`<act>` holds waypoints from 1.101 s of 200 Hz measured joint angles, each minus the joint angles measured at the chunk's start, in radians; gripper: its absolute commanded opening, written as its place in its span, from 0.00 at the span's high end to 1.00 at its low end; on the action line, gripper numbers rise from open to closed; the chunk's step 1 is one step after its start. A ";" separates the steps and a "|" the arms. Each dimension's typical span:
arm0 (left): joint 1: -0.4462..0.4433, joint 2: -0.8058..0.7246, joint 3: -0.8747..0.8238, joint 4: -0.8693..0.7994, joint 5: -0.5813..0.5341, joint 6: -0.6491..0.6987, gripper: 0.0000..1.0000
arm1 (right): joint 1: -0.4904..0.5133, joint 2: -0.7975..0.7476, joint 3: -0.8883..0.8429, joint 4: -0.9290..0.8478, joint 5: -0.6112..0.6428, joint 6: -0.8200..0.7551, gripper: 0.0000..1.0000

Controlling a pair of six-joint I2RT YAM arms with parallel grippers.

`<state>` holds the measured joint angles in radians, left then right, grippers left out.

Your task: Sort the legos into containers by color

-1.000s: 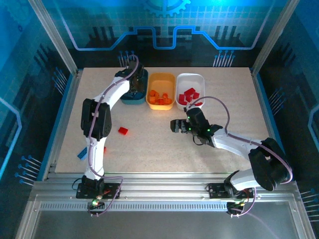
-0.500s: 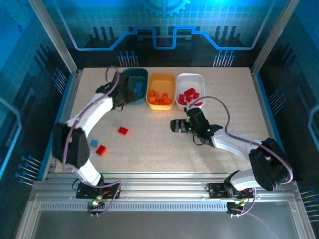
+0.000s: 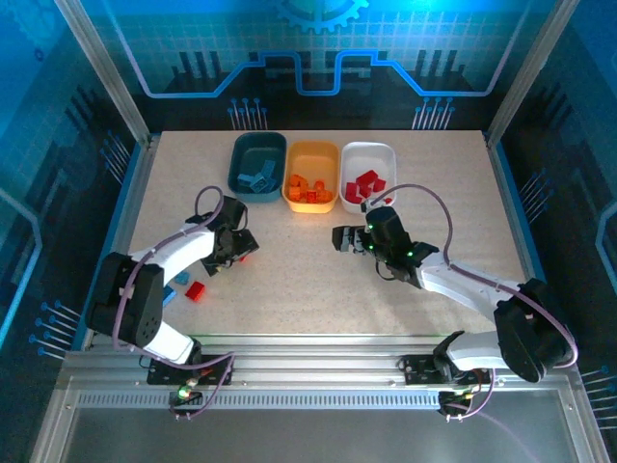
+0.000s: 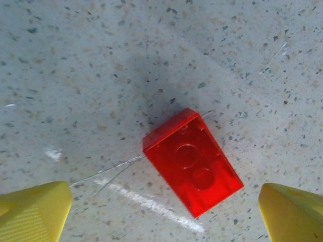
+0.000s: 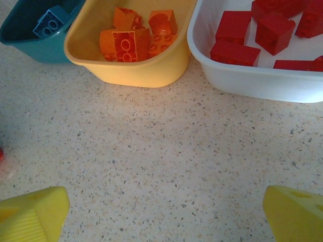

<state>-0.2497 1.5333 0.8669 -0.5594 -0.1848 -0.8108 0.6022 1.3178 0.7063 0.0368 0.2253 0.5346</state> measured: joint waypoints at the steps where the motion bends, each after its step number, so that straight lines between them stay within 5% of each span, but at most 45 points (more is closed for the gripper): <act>1: 0.000 0.004 0.001 0.001 0.001 -0.004 0.06 | 0.000 0.000 0.000 0.000 0.000 0.000 0.00; 48: 0.000 0.093 0.021 0.029 0.016 -0.129 0.16 | -0.001 0.000 -0.005 -0.011 0.004 0.000 0.00; 112: 0.008 0.141 0.063 -0.055 -0.029 -0.212 0.55 | -0.001 -0.007 -0.005 -0.016 0.004 0.000 0.00; 151: 0.008 0.152 0.079 -0.085 -0.051 -0.200 0.67 | -0.001 -0.016 -0.006 -0.018 0.003 0.000 0.00; 186: -0.010 0.160 0.127 -0.024 -0.047 -0.158 0.69 | -0.002 -0.016 -0.006 -0.019 0.003 0.000 0.00; 220: -0.137 0.175 0.331 -0.039 -0.037 -0.079 0.70 | -0.075 -0.026 -0.006 -0.070 0.013 0.035 0.00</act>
<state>-0.3870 1.7084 1.1980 -0.5980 -0.2222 -0.8898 0.5270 1.2915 0.7002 -0.0334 0.2379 0.5701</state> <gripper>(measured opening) 0.337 0.999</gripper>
